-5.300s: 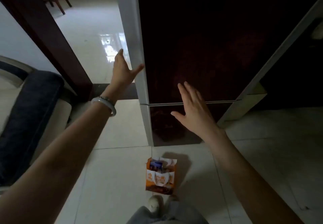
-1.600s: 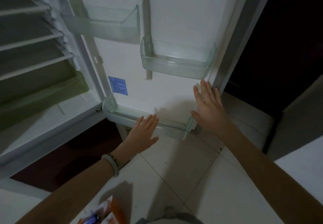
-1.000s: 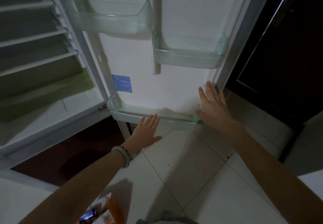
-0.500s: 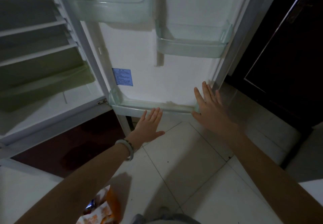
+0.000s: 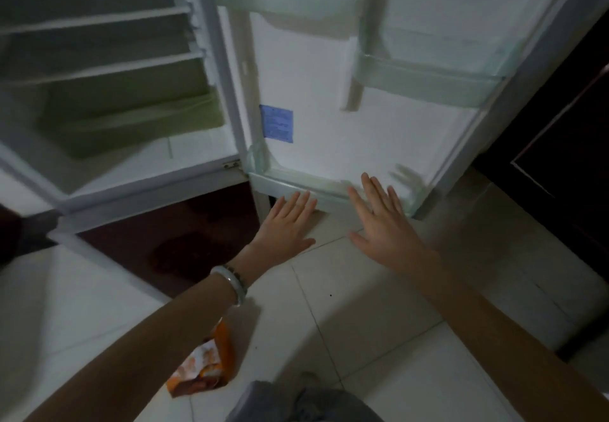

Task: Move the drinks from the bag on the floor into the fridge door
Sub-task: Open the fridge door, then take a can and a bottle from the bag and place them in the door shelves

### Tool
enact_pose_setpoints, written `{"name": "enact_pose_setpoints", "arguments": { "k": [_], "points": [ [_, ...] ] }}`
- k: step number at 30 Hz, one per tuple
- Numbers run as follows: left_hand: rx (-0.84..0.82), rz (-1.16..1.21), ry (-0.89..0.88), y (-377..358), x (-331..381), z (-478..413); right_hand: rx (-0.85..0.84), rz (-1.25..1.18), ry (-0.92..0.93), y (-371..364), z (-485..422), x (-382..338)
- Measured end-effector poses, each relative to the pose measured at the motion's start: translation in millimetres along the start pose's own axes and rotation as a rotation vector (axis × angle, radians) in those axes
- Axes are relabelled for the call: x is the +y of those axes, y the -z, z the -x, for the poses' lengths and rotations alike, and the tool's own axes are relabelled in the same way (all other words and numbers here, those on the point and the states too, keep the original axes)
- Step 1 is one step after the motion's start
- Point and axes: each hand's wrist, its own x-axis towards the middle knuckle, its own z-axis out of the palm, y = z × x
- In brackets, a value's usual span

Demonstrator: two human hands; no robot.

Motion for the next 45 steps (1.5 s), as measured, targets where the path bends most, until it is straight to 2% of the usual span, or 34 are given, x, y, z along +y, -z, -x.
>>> {"name": "enact_pose_setpoints", "arguments": {
  "k": [2, 12, 18, 23, 26, 30, 39, 45],
  "points": [
    [0.005, 0.009, 0.051, 0.3, -12.2, 28.1, -0.034, -0.009, 0.077, -13.4, -8.4, -20.4],
    [-0.160, 0.070, 0.713, -25.7, -67.0, 251.8, -0.345, -0.076, 0.630, -96.1, -61.3, -182.1],
    [-0.279, 0.161, 0.996, -58.2, -75.3, 341.9, -0.485, -0.052, 0.701, -155.2, -89.3, -249.6],
    [-0.322, 0.177, 1.055, -117.0, -101.0, 368.9, -0.536, -0.070, 0.701, -226.3, -113.2, -278.7],
    [-0.339, 0.196, 1.080, -178.5, -123.5, 378.1, -0.544, -0.088, 0.713, -290.5, -124.5, -291.0],
    [-0.330, 0.213, 1.086, -284.7, -156.0, 388.6, -0.540, -0.113, 0.739, -396.5, -138.5, -304.7],
    [-0.316, 0.029, 0.975, -521.8, -215.2, 420.3, -0.503, -0.109, 0.906, -664.8, -169.8, -353.5],
    [-0.247, -0.026, 1.004, -617.2, -212.7, 433.8, -0.488, -0.274, 0.942, -785.4, -170.3, -396.1]
  ]
}}
